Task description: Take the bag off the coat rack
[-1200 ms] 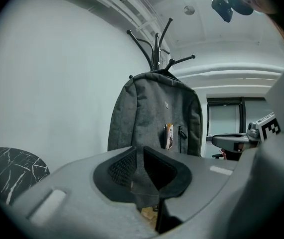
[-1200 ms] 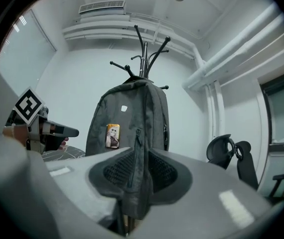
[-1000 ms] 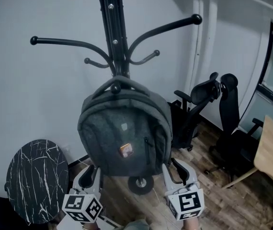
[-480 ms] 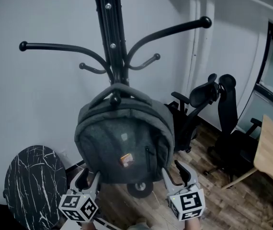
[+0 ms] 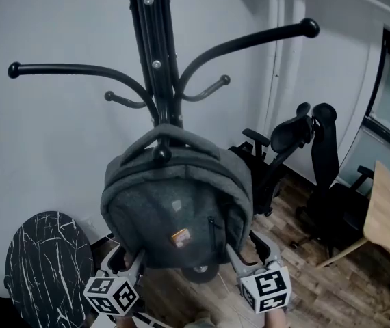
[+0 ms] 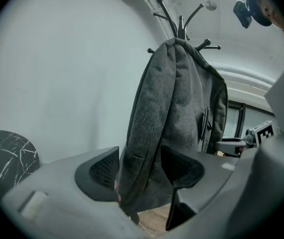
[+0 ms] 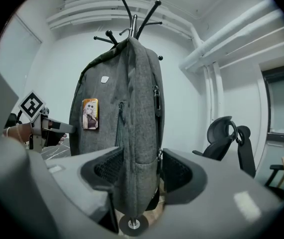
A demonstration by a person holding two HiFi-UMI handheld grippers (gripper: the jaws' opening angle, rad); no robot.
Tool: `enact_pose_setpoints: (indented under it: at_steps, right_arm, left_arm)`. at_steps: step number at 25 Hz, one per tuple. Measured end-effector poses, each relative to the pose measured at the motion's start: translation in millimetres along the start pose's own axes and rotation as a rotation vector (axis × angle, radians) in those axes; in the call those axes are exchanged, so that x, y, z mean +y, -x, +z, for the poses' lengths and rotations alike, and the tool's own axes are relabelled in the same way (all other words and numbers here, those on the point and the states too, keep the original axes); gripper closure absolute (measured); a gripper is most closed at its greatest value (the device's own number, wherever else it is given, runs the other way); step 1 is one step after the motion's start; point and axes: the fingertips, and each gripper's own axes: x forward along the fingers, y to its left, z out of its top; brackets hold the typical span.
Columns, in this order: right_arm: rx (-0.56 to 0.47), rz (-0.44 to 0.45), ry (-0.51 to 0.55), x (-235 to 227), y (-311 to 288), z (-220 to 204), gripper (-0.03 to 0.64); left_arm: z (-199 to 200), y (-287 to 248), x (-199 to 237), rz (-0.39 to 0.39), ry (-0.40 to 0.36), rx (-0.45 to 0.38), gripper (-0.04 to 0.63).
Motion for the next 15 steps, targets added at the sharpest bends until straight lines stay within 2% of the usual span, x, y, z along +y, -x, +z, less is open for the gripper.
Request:
enact_pose_setpoints:
  at_steps: [4,11,15]
  right_arm:
    - [0.016,0.002,-0.006,-2,-9,-4,0.377]
    - [0.091,0.033,0.024,1,-21,-16,0.379]
    - [0.048,-0.005,0.052,-3,-24,-16,0.433]
  left_arm:
    - [-9,-12,-1,-0.022,-0.020,0.051,0.331]
    - [-8,-21,-1,-0.018,-0.072,0.044,0.333]
    - [-10,-21,0,0.010,-0.146,0.052,0.391]
